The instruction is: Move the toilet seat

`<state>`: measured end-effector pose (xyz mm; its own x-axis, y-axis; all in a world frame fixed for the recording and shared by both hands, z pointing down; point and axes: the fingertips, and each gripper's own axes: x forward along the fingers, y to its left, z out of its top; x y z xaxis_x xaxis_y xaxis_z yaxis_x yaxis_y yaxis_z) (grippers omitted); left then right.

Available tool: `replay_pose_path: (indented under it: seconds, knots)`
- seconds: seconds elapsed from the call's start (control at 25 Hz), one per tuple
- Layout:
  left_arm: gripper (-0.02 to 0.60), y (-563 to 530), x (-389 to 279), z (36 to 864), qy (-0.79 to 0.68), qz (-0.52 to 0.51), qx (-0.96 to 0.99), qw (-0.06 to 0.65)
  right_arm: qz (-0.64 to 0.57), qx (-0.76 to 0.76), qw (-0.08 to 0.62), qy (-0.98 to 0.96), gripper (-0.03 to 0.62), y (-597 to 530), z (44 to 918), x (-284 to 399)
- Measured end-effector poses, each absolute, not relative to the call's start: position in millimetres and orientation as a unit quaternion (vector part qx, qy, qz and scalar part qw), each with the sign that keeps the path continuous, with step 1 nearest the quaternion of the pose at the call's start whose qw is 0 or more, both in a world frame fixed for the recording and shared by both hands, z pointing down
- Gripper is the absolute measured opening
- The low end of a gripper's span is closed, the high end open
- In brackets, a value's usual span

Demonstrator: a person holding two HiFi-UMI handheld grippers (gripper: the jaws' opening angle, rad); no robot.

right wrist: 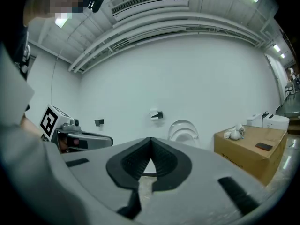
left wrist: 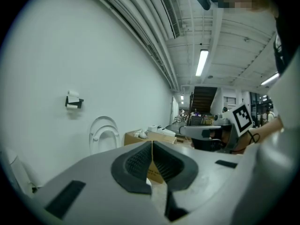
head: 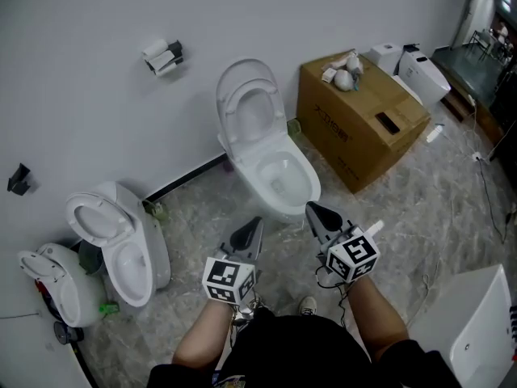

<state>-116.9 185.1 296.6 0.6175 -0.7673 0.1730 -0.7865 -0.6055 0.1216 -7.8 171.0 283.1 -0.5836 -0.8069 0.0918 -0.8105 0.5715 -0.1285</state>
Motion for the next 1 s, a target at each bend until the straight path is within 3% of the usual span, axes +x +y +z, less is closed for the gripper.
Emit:
replay_pose_path:
  seconds: [1.0]
  knots:
    - [0.011, 277.4, -67.2, 305.5, -0.517, 0.055, 0.85, 0.085, 0.072, 0.376, -0.004, -0.924, 0.005, 241.5, 286.5, 41.2]
